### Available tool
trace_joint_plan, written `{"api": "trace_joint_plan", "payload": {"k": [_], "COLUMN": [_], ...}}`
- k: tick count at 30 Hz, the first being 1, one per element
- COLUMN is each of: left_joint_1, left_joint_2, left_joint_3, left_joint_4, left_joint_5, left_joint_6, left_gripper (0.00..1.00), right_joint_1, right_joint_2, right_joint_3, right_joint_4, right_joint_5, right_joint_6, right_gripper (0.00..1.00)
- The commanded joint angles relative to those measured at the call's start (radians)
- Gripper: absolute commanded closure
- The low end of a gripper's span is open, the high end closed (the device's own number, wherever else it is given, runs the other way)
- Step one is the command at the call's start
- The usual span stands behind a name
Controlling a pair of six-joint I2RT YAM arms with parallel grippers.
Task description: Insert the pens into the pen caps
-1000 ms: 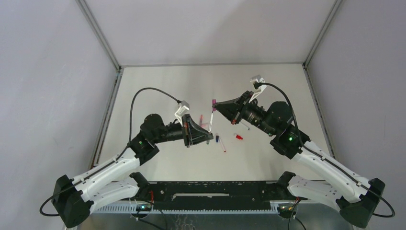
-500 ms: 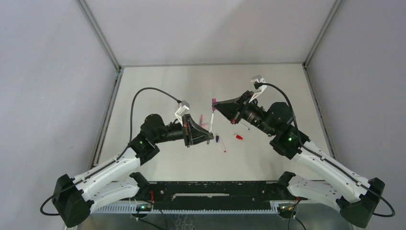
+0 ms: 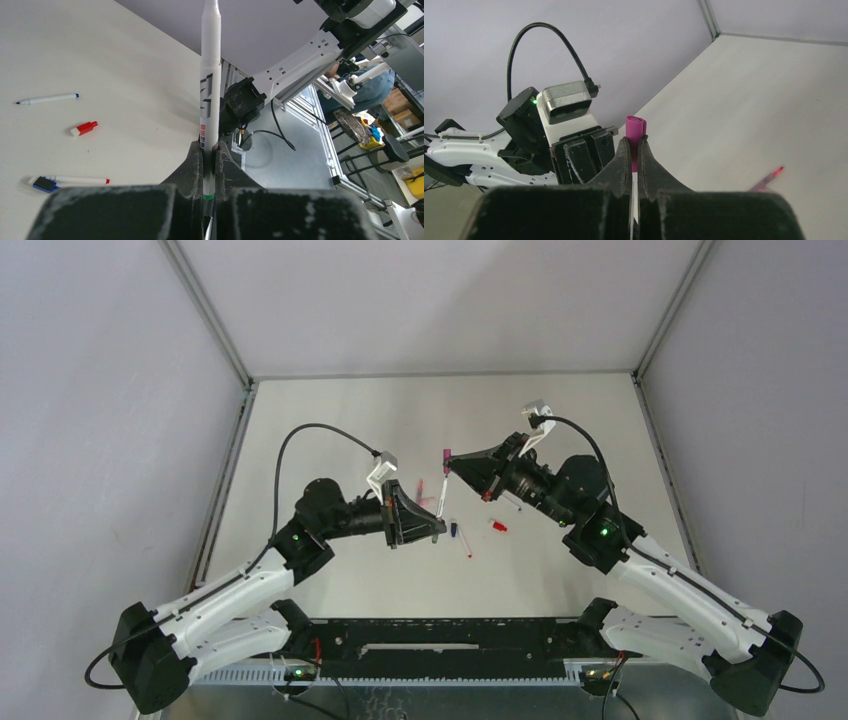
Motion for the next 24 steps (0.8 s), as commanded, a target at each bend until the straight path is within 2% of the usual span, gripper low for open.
{"api": "trace_joint_plan", "payload": {"k": [1,16,24], "left_joint_1": [0.002,0.040,0.050], "left_joint_2": [-0.012,-0.040,0.000], "left_joint_3": [-0.017,-0.023,0.096], "left_joint_4": [0.040,0.041,-0.024], "left_joint_5": [-0.001,-0.063,-0.053], "left_joint_6": [-0.006,-0.007,0.030], "left_gripper": [1.00,1.00,1.00], "right_joint_1": [0.015,0.068,0.131], "right_joint_2": [-0.019,-0.045,-0.046], "right_joint_3": [-0.018,-0.054,-0.110], "right_joint_4": [0.021,0.017,0.030], "right_joint_5": [0.007,0.036,0.110], "right_joint_6": [-0.007,0.006,-0.002], "right_gripper": [1.00,1.00,1.00]}}
